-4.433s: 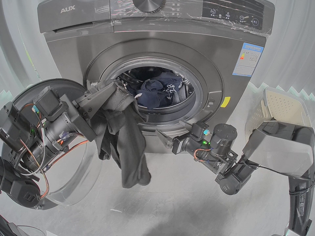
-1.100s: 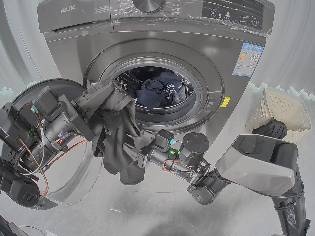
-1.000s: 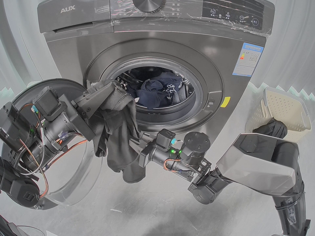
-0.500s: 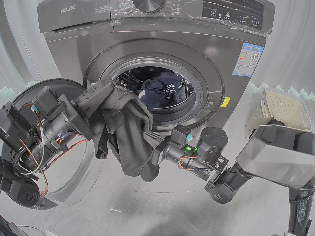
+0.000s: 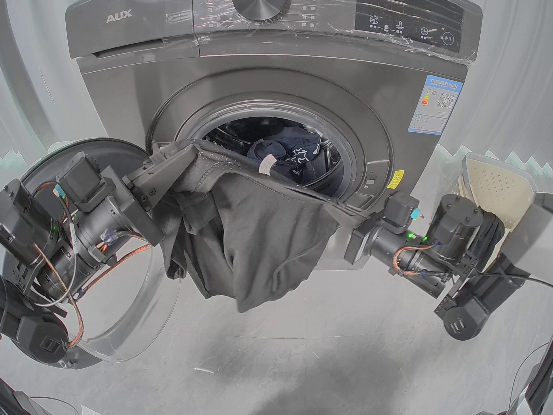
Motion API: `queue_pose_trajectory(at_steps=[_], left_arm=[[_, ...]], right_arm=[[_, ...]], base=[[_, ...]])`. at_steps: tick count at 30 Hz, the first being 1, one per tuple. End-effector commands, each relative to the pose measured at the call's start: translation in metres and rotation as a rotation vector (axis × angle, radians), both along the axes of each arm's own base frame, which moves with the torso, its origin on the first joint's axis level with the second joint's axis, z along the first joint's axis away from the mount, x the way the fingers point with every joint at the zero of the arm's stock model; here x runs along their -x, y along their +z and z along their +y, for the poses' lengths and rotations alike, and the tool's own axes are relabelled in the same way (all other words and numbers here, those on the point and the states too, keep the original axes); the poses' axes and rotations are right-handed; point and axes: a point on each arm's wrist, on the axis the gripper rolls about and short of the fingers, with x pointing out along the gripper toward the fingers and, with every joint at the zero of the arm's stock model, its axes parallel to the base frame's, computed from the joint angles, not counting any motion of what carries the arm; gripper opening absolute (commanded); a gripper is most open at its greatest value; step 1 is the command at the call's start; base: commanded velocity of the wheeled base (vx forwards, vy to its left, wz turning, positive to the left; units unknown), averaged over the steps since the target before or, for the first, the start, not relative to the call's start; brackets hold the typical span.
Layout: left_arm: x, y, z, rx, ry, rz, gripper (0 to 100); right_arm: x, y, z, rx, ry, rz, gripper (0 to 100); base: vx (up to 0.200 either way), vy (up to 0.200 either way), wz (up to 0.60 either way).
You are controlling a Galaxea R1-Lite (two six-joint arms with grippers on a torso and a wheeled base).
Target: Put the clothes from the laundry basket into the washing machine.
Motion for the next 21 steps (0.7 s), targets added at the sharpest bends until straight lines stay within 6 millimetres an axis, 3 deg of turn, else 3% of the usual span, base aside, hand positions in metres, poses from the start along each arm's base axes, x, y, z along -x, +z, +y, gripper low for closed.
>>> queue_pose_trajectory(at_steps=[1, 10, 21], left_arm=[[0.002, -0.005, 0.003, -0.008, 0.011, 0.019, 0], [0.002, -0.012, 0.005, -0.023, 0.018, 0.046, 0], [0.001, -0.022, 0.009, -0.04, 0.04, 0.086, 0]], right_arm=[[0.021, 0.037, -0.024, -0.051, -0.058, -0.07, 0], [0.042, 0.075, -0.036, -0.116, -0.083, -0.152, 0], [0.052, 0.093, -0.039, -0.155, -0.076, -0.206, 0]], base=[[0.0, 0.0, 0.0], [0.0, 0.0, 0.0], [0.0, 0.0, 0.0]])
